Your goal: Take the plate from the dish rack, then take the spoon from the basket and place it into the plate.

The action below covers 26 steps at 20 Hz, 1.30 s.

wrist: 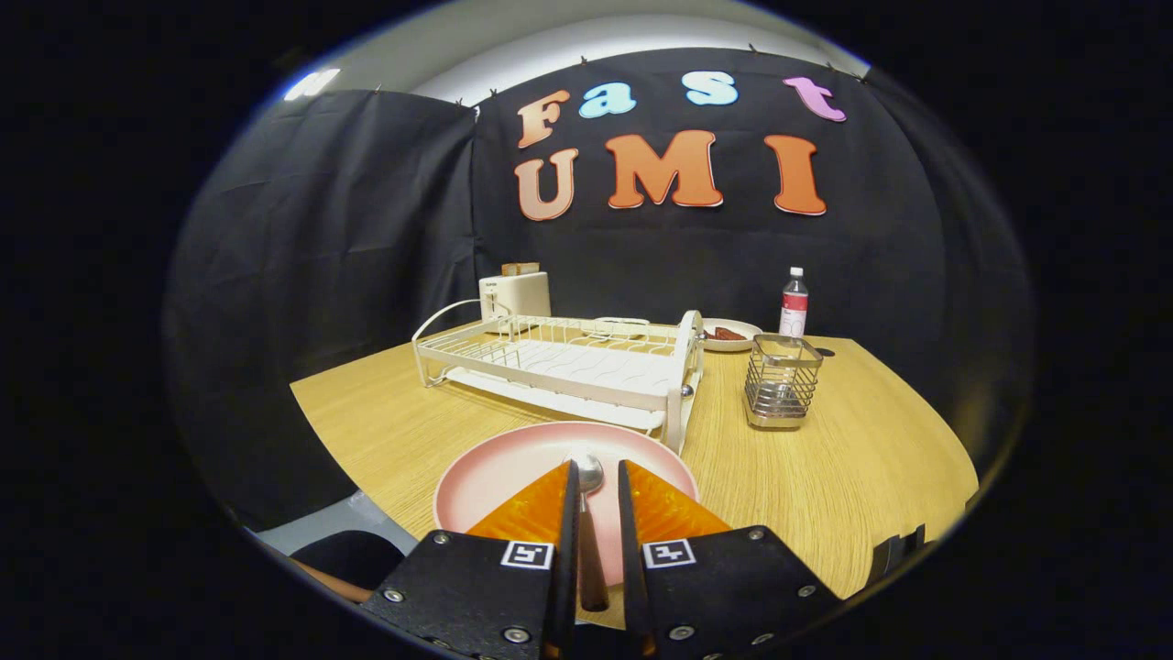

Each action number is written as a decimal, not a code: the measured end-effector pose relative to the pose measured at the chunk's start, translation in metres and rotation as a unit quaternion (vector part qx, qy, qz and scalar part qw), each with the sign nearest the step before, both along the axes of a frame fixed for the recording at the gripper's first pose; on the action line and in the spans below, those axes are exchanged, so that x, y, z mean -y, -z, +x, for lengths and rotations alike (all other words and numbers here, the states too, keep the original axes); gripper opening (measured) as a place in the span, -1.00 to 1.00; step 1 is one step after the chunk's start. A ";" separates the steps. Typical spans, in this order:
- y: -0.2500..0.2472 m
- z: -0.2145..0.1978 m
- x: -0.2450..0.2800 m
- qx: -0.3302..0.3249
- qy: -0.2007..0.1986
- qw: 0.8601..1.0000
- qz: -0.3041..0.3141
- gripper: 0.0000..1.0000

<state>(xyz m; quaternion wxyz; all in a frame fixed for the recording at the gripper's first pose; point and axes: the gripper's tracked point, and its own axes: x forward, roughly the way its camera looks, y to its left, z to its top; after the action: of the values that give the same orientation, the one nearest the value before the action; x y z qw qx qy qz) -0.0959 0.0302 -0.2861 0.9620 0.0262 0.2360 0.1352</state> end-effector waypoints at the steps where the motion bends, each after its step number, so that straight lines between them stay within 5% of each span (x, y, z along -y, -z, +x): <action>1: -0.003 0.001 0.003 0.000 0.005 1.000 0.003 -0.57; 16: -0.126 0.027 0.001 0.113 0.089 0.990 -0.006 0.61; 26: -0.183 0.022 0.010 0.163 0.136 0.977 -0.002 0.71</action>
<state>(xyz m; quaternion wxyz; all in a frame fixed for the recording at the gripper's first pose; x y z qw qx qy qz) -0.0735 0.0200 -0.1030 0.9969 0.0337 0.0703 0.0051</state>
